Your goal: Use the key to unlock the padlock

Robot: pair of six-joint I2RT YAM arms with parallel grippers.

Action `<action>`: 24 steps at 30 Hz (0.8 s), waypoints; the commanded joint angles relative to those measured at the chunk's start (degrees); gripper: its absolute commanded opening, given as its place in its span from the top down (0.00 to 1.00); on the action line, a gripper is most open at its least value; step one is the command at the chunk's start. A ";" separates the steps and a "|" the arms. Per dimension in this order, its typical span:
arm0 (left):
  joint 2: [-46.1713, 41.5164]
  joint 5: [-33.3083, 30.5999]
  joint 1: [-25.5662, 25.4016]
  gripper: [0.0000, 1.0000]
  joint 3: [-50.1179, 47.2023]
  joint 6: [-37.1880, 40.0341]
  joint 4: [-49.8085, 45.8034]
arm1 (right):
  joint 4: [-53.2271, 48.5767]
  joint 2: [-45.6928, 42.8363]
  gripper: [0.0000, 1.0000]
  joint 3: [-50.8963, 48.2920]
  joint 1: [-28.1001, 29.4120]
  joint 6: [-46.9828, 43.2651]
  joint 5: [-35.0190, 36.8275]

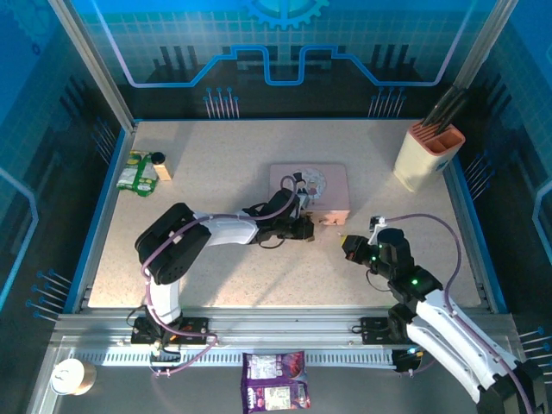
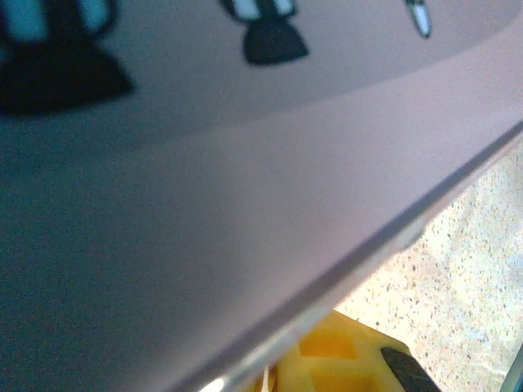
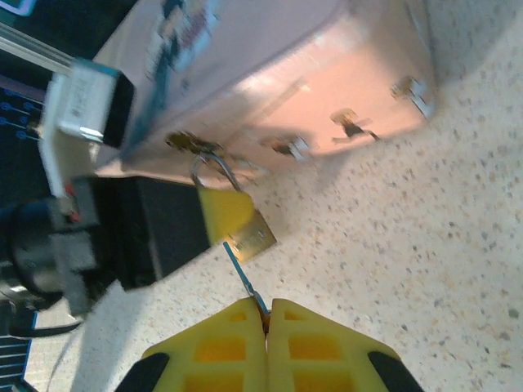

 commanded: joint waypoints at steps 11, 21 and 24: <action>-0.80 5.46 6.88 1.00 -1.92 -14.73 14.01 | 26.76 17.43 1.00 -4.16 2.33 11.15 -7.64; -3.04 8.27 7.34 1.00 -5.79 -20.38 19.25 | 42.89 30.92 1.00 -4.06 1.89 18.04 -13.64; -3.55 8.75 7.37 1.00 -6.87 -21.57 20.95 | 44.89 33.54 1.00 -3.78 1.64 18.94 -14.92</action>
